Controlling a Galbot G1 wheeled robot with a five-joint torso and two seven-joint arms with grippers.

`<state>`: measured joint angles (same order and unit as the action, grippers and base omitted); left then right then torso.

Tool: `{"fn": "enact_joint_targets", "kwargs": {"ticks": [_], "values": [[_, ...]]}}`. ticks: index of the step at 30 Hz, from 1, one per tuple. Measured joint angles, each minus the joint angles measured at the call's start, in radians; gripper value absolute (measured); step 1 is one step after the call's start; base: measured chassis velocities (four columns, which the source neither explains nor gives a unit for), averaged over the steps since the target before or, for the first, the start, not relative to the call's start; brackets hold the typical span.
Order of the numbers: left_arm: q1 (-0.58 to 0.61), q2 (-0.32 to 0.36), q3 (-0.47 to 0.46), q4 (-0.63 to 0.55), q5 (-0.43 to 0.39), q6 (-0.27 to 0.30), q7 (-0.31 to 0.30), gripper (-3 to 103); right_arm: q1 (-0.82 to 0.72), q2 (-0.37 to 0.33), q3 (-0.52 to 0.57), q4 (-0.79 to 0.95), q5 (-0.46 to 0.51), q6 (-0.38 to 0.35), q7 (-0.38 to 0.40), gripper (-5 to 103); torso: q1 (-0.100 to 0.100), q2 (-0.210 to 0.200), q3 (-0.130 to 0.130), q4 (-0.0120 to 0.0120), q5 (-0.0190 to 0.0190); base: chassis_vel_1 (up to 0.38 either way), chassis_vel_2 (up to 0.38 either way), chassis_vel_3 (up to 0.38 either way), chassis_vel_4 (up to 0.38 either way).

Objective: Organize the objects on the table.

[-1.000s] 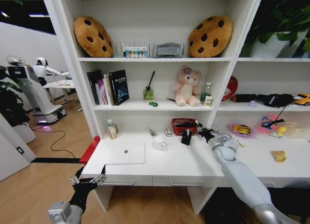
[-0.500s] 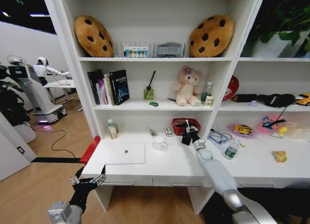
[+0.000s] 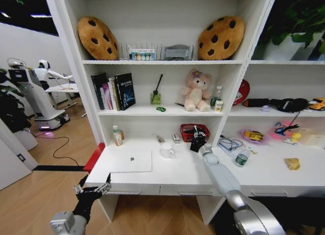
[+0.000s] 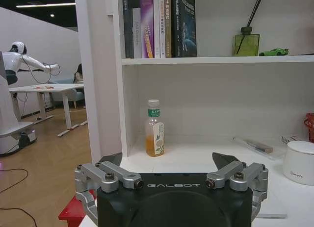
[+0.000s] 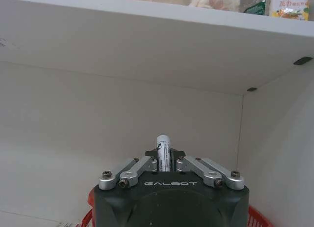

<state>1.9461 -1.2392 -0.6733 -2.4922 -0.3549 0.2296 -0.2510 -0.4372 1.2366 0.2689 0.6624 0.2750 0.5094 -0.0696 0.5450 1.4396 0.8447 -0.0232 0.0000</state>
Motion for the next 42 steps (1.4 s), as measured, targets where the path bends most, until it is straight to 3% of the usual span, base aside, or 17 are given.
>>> {"fn": "enact_joint_targets", "kwargs": {"ticks": [7,8,13,14,16,17,20,22,23,25,26,28,29,31,32,35,42], "values": [[0.000,0.000,0.000,0.000,0.000,0.000,0.000,100,-0.004,0.001,0.004,-0.001,-0.003,0.005,-0.016,21,0.000,0.000,0.000,0.0001,0.0001,0.000,0.000,0.000,0.000],[0.000,0.000,0.000,0.000,0.000,0.000,0.000,100,-0.009,-0.001,0.004,0.006,-0.004,0.002,-0.016,32,0.000,0.000,0.000,0.0001,0.0001,0.000,0.000,0.000,0.000],[0.000,0.000,0.000,0.000,0.000,0.000,0.000,100,-0.034,-0.019,0.018,0.061,-0.007,-0.066,-0.016,42,0.000,0.000,0.000,0.0001,0.0001,0.000,0.000,0.000,0.000],[0.000,0.000,0.000,0.000,0.000,0.000,0.000,100,-0.043,-0.027,0.021,0.081,-0.002,-0.089,-0.020,54,0.000,0.000,0.000,0.0000,0.0000,0.000,0.000,0.000,0.000],[0.000,0.000,0.000,0.000,0.000,0.000,0.000,100,-0.055,-0.038,0.020,0.107,0.024,-0.107,-0.027,54,0.000,0.000,0.000,-0.0003,0.0000,0.000,0.000,0.000,0.000],[0.000,0.000,0.000,0.000,0.000,0.000,0.000,100,-0.066,-0.047,0.016,0.136,0.057,-0.116,-0.028,65,0.000,0.000,0.000,-0.0003,0.0001,0.000,0.000,0.000,0.000],[0.000,0.000,0.000,0.000,0.000,0.000,0.000,100,-0.094,-0.067,0.013,0.219,0.103,-0.126,-0.026,76,0.000,0.000,0.000,0.0001,0.0003,0.000,0.000,0.000,0.000],[0.000,0.000,0.000,0.000,0.000,0.000,0.000,100,-0.114,-0.085,0.013,0.269,0.104,-0.133,-0.022,76,0.000,0.000,0.000,0.0006,0.0000,0.000,0.000,0.000,0.000],[0.000,0.000,0.000,0.000,0.000,0.000,0.000,100,-0.144,-0.117,0.014,0.337,0.103,-0.166,-0.015,86,0.000,0.000,0.000,0.0005,0.0001,0.000,0.000,0.000,0.000],[0.000,0.000,0.000,0.000,0.000,0.000,0.000,100,-0.181,-0.152,0.018,0.419,0.113,-0.218,-0.003,86,0.000,0.000,0.000,0.0001,0.0004,0.000,0.000,0.000,0.000],[0.000,0.000,0.000,0.000,0.000,0.000,0.000,100,-0.222,-0.183,0.023,0.504,0.135,-0.271,0.018,96,0.000,0.000,0.000,-0.0001,0.0000,0.000,0.000,0.000,0.000],[0.000,0.000,0.000,0.000,0.000,0.000,0.000,100,-0.340,-0.240,0.050,0.701,0.196,-0.396,0.090,100,0.000,0.000,0.000,0.0001,-0.0006,0.000,0.000,0.000,0.000],[0.000,0.000,0.000,0.000,0.000,0.000,0.000,100,-0.340,-0.240,0.050,0.701,0.196,-0.396,0.090,100,0.000,0.000,0.000,0.0001,-0.0006,0.000,0.000,0.000,0.000],[0.000,0.000,0.000,0.000,0.000,0.000,0.000,100,-0.496,-0.281,0.113,0.875,0.258,-0.515,0.165,100,0.000,0.000,0.000,-0.0003,0.0012,0.000,0.000,0.000,0.000],[0.000,0.000,0.000,0.000,0.000,0.000,0.000,100,-0.496,-0.281,0.113,0.875,0.258,-0.515,0.165,100,0.000,0.000,0.000,-0.0003,0.0012,0.000,0.000,0.000,0.000],[0.000,0.000,0.000,0.000,0.000,0.000,-0.001,100,-0.773,-0.316,0.310,1.092,0.329,-0.628,0.175,100,0.000,0.000,0.000,0.0002,-0.0004,0.000,0.000,0.000,0.000],[0.000,0.000,0.000,0.000,0.000,0.000,0.000,100,-1.096,-0.292,0.612,1.160,0.327,-0.651,0.073,100,0.000,0.000,0.000,-0.0003,0.0000,0.000,0.000,0.000,0.000]]}}
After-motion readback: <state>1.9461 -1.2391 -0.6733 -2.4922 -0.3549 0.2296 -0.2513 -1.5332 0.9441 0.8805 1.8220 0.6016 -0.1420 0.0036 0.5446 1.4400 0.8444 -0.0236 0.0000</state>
